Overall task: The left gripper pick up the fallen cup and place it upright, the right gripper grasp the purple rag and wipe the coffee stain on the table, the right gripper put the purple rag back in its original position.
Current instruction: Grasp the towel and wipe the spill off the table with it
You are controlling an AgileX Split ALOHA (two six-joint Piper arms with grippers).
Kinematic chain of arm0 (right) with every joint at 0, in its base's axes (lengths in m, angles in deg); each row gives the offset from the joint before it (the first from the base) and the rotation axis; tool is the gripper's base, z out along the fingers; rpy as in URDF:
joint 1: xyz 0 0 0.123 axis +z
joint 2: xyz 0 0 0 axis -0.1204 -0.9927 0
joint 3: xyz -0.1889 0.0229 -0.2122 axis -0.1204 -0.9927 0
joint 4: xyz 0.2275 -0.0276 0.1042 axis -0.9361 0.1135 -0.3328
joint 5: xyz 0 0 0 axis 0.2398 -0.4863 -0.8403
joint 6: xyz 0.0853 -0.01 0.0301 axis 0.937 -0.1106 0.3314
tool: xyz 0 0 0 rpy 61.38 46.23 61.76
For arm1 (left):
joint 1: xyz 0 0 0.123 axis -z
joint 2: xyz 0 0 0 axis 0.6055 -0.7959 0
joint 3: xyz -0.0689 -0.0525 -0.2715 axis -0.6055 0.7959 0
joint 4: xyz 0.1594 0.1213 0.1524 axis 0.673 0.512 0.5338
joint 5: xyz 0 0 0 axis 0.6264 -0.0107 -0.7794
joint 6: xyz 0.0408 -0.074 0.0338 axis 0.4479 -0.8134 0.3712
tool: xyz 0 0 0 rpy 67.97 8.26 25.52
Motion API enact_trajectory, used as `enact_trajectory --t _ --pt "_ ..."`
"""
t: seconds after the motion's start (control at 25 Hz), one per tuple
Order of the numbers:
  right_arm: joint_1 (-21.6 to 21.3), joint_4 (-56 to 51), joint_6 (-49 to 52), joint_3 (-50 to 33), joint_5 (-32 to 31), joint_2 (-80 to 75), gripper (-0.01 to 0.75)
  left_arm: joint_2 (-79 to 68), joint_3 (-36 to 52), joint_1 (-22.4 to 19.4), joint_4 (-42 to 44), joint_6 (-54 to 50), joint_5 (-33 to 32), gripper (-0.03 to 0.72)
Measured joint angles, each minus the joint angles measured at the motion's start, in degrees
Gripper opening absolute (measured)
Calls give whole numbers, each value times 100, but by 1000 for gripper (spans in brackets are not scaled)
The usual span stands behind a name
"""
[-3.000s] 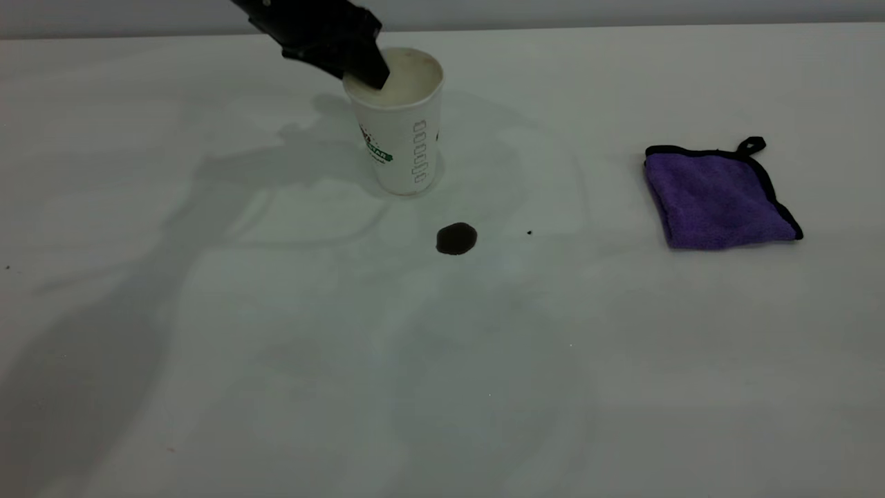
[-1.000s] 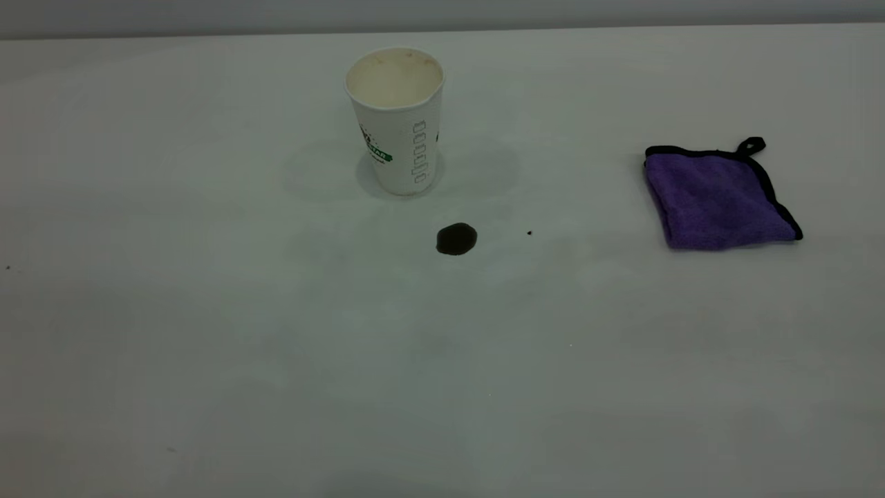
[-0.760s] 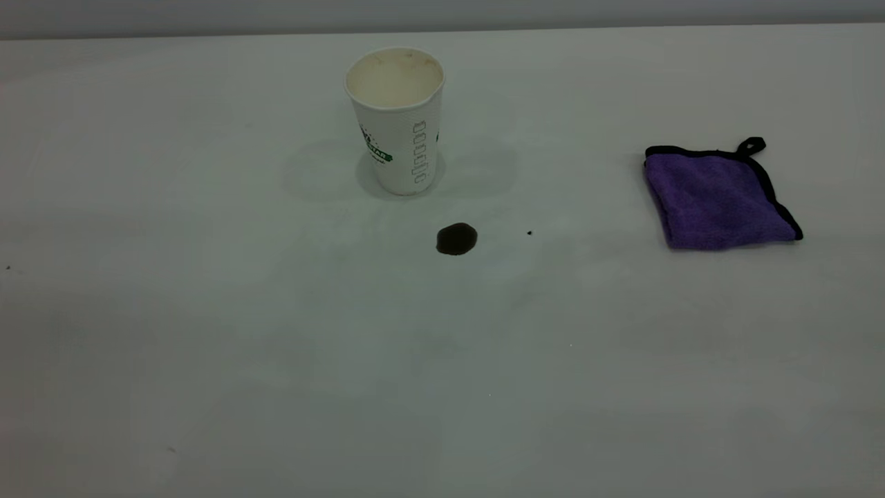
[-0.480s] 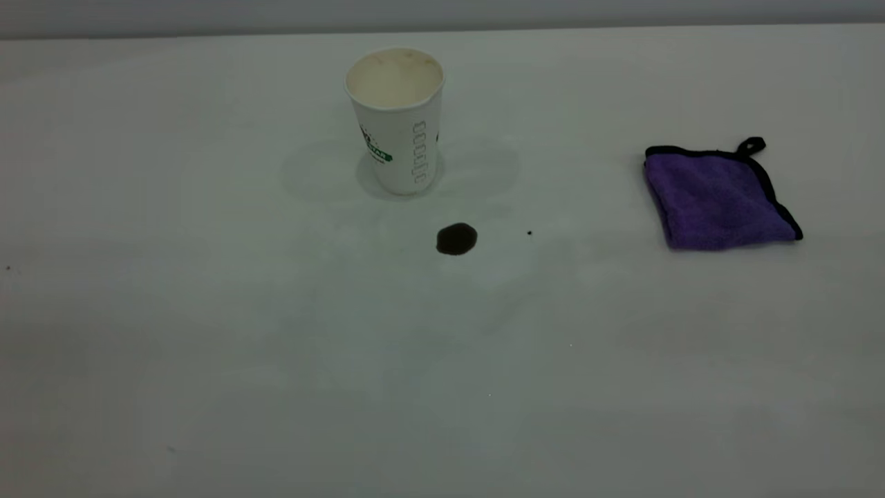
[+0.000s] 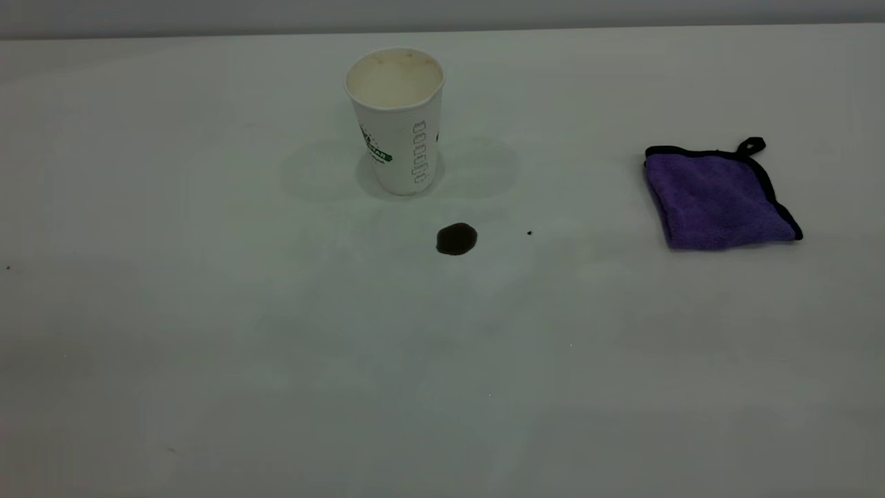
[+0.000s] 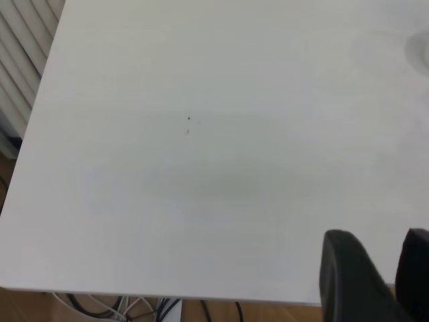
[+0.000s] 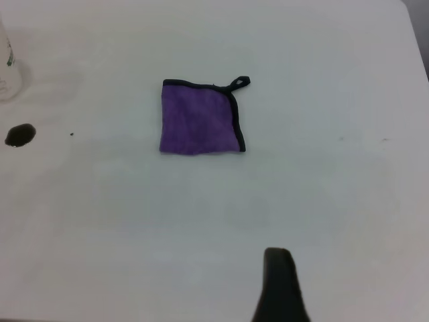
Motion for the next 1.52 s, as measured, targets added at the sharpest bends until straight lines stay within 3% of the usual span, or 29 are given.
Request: enact_trajectory --t 0.96,1.12,1.52 --pt "0 -73 0 137 -9 -131 591 0 0 0 -7 -1 0 239" --pt "0 -166 -152 783 110 -1643 631 0 0 0 -7 -1 0 239" --pt "3 -272 -643 2129 1538 -6407 675 0 0 0 -7 6 0 239"
